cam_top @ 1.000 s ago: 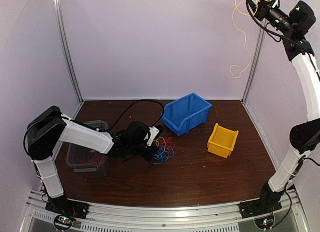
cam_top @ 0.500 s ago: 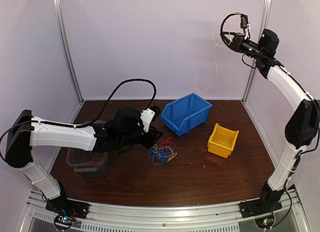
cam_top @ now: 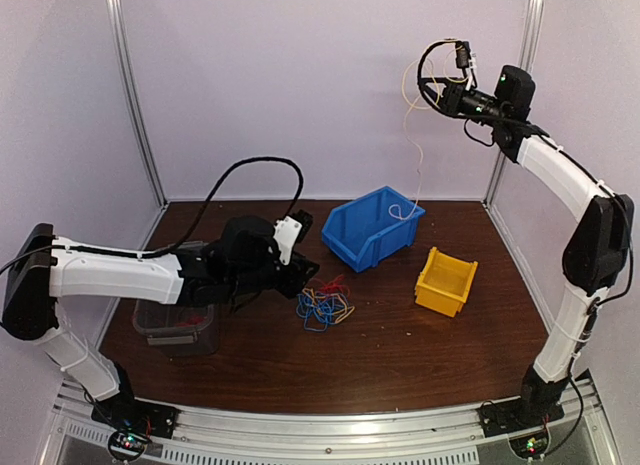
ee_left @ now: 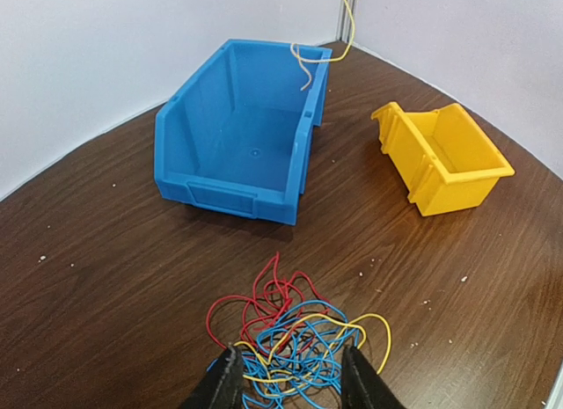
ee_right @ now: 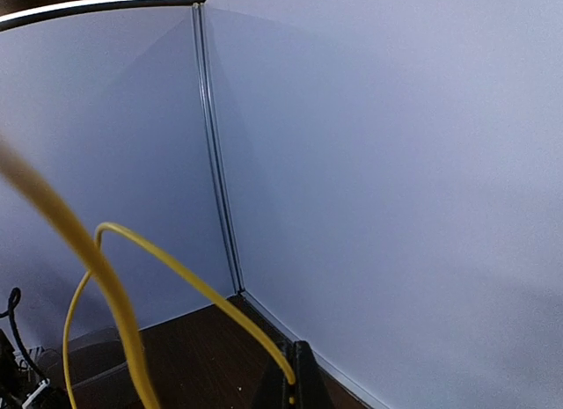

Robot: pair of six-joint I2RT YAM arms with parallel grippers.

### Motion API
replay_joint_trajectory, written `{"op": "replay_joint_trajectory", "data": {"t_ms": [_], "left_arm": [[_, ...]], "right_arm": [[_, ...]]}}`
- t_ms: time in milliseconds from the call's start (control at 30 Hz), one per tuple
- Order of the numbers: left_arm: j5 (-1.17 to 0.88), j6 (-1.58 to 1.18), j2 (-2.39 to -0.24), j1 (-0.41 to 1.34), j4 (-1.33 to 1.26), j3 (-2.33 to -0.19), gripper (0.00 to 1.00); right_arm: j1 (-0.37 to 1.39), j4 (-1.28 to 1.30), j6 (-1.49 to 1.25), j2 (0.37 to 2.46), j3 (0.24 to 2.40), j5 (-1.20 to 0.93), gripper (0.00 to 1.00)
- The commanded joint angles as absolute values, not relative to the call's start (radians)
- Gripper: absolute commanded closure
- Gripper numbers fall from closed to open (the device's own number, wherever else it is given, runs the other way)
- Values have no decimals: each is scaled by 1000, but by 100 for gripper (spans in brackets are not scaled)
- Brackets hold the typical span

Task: Untangle the cables

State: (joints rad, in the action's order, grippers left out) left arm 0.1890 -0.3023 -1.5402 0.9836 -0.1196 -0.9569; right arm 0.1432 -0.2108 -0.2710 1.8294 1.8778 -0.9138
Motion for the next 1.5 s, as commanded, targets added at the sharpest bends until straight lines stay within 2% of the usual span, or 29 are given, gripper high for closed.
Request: {"op": "replay_joint_trajectory", "data": {"t_ms": [0, 367, 533, 933, 1300, 1367, 1467], "left_arm": [[218, -319, -1521, 989, -134, -939, 61], [222, -319, -1487, 989, -123, -930, 61], [229, -327, -1464, 989, -128, -919, 61], [253, -301, -1437, 989, -111, -922, 61], [261, -302, -1406, 989, -113, -914, 60], [261, -311, -1404, 989, -101, -919, 60], [255, -331, -1397, 989, -95, -917, 60]], "right_arm": [[169, -164, -206, 1837, 1859, -897, 100], [207, -112, -170, 1895, 1842, -862, 100], [238, -118, -124, 1926, 1733, -827, 100], [279, 32, -34, 2001, 1642, -724, 98], [289, 118, -41, 2107, 1738, -642, 97], [298, 131, -37, 2111, 1735, -614, 94], [301, 164, -22, 2106, 1735, -607, 79]]}}
